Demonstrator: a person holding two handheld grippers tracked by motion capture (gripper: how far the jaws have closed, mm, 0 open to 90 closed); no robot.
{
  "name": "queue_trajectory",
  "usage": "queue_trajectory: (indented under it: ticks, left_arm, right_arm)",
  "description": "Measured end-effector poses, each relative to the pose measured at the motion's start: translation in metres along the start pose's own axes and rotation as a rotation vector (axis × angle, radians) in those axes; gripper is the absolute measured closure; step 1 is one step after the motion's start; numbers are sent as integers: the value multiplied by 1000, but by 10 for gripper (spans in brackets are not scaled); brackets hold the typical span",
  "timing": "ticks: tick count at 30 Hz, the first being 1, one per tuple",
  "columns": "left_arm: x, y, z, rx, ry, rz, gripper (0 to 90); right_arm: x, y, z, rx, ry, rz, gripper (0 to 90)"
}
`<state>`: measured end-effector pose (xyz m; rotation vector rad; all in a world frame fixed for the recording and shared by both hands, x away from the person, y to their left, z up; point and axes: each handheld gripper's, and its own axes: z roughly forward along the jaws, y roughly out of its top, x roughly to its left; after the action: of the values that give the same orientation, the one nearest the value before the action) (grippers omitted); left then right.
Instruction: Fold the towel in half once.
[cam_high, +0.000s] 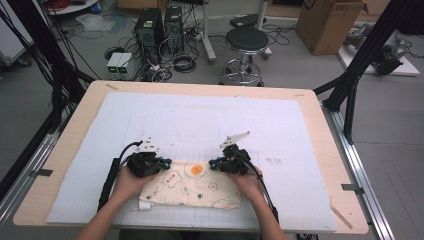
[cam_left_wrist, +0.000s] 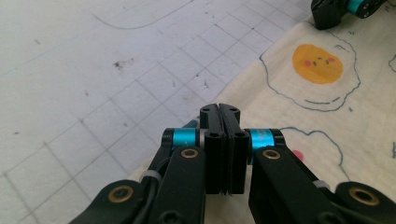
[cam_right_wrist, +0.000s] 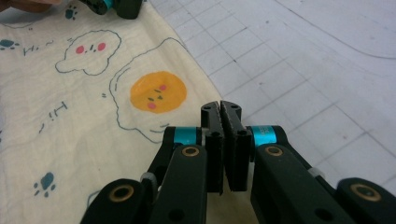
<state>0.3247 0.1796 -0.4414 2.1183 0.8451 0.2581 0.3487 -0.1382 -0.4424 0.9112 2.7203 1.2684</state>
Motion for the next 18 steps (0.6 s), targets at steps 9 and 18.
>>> queue_trajectory:
  ticks: [9,18]
  left_arm:
    - [7,-9,-9,-19,14,-25,883]
    - [12,-14,-14,-21,17,-30,883]
  right_arm:
    - [-4,-10,-10,-12,-6,8,884]
    - [-10,-18,-22,-8,-23,11,883]
